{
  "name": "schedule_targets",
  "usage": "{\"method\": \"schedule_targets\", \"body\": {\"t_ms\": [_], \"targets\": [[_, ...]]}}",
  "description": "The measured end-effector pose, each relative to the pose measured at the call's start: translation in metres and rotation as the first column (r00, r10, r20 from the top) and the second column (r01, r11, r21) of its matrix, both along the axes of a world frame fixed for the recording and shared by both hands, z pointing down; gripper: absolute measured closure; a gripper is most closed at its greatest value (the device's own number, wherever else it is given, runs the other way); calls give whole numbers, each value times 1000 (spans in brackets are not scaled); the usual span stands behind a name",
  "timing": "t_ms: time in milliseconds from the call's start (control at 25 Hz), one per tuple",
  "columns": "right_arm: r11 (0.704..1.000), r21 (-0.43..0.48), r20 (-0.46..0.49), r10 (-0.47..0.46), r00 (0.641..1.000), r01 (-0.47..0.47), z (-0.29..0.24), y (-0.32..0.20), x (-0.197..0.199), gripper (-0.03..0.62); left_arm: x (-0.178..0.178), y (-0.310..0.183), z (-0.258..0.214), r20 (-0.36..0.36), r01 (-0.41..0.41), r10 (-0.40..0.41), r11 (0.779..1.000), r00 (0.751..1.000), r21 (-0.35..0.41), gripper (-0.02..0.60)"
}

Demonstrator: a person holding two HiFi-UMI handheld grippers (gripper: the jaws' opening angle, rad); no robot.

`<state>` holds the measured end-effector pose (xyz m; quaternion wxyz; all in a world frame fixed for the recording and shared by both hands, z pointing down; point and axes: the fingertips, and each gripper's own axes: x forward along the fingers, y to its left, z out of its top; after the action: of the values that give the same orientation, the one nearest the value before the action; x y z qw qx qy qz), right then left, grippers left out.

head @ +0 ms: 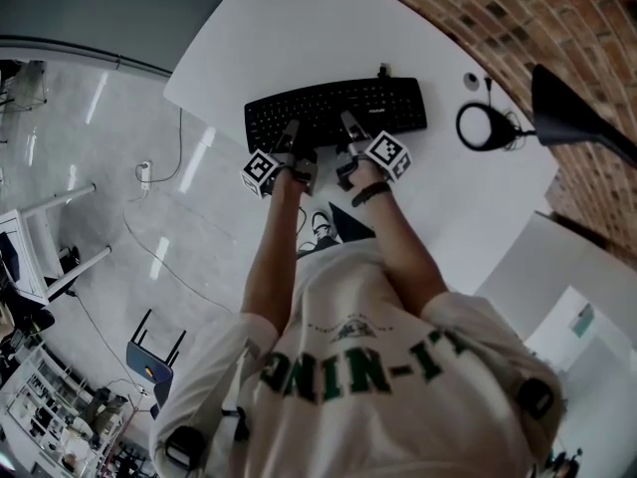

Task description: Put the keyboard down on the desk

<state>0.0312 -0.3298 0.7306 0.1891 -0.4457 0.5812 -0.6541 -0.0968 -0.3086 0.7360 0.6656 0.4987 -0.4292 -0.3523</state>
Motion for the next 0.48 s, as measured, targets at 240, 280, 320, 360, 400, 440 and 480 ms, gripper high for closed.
{"method": "schedule_targets", "body": {"t_ms": [240,280,320,360,400,440,480], "targets": [[999,-25,31,37,999,-36,5,8,0,516,-1,1,4,22,-37,38,999,999,-11,506],[999,-22,33,41,999,-41,6,8,0,516,0,1,5,25,-42,42,999,999,-12,506],[999,-21,36,44,998,-44,6,8,1,516,0,1,6,27,-46,46,999,999,-12,506],[999,-23,38,47,998,-46,8,8,1,513,0,0,6,27,-48,48,999,998,-13,506],[998,-28,38,49,998,-47,9,8,1,513,0,0,6,26,-48,48,999,998,-15,506],[998,-31,37,50,998,-49,10,8,1,510,0,0,7,23,-48,48,999,999,-18,506],[998,-33,37,52,998,-51,11,8,2,508,0,0,7,20,-49,49,999,999,-22,505]]}}
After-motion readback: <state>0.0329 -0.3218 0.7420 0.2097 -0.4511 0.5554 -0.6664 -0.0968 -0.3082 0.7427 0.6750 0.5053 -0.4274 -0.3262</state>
